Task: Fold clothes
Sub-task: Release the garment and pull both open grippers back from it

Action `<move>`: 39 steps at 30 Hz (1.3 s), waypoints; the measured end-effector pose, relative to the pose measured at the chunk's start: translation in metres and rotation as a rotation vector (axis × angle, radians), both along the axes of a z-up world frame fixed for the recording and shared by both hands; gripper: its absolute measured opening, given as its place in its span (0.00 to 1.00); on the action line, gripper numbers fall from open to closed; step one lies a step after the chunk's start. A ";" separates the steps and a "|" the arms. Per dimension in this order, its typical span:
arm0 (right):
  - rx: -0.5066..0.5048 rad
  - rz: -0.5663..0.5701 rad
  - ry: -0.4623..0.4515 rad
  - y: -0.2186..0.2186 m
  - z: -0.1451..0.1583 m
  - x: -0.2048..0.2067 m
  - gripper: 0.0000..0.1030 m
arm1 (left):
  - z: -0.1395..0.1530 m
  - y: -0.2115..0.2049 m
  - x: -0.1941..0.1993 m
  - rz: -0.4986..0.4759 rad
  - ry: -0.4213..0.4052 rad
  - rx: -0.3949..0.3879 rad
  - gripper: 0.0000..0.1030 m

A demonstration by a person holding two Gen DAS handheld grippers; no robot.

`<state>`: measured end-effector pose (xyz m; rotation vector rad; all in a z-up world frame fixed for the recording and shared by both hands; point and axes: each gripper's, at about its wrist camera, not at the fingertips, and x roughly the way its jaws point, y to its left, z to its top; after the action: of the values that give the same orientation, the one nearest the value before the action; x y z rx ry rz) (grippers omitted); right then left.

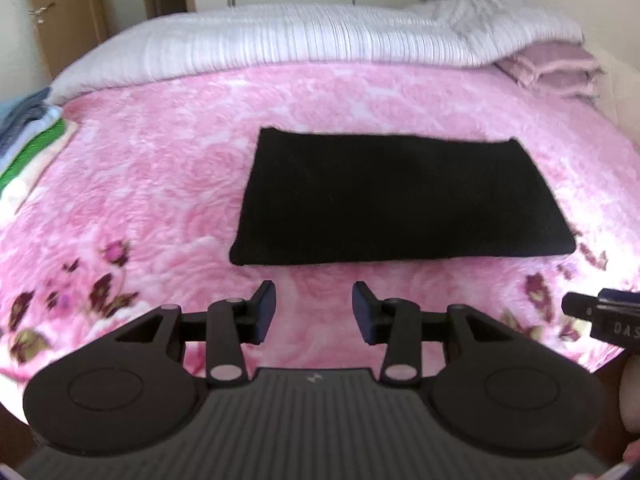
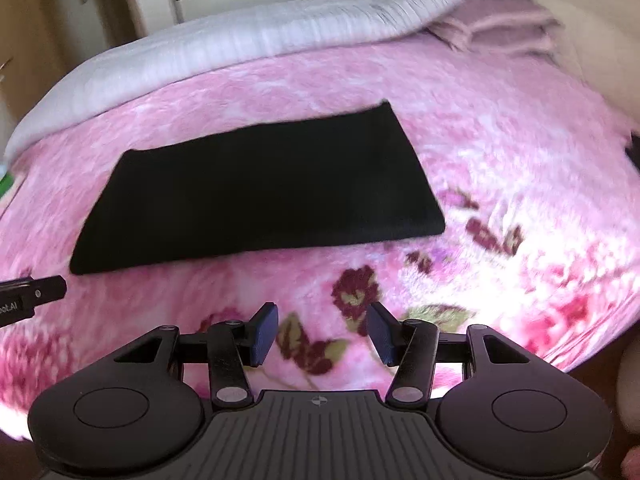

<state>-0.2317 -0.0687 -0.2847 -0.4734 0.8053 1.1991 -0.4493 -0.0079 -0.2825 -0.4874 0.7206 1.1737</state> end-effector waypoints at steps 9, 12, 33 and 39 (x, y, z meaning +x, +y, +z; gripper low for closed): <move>0.132 0.072 0.000 -0.062 0.042 -0.012 0.51 | 0.050 -0.080 0.010 0.012 0.044 0.140 0.41; 0.149 0.077 0.028 -0.079 0.048 -0.012 0.51 | 0.058 -0.101 0.018 -0.012 0.059 0.169 0.43; 0.113 0.129 -0.036 -0.071 0.045 -0.051 0.52 | 0.047 -0.099 -0.002 -0.032 0.017 0.157 0.44; 0.093 0.125 -0.061 -0.059 0.036 -0.048 0.52 | 0.036 -0.082 -0.003 -0.021 0.029 0.129 0.44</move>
<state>-0.2801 -0.1280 -0.2485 -0.4867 0.6722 1.3253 -0.4526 -0.0903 -0.2462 -0.3547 0.6687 1.2010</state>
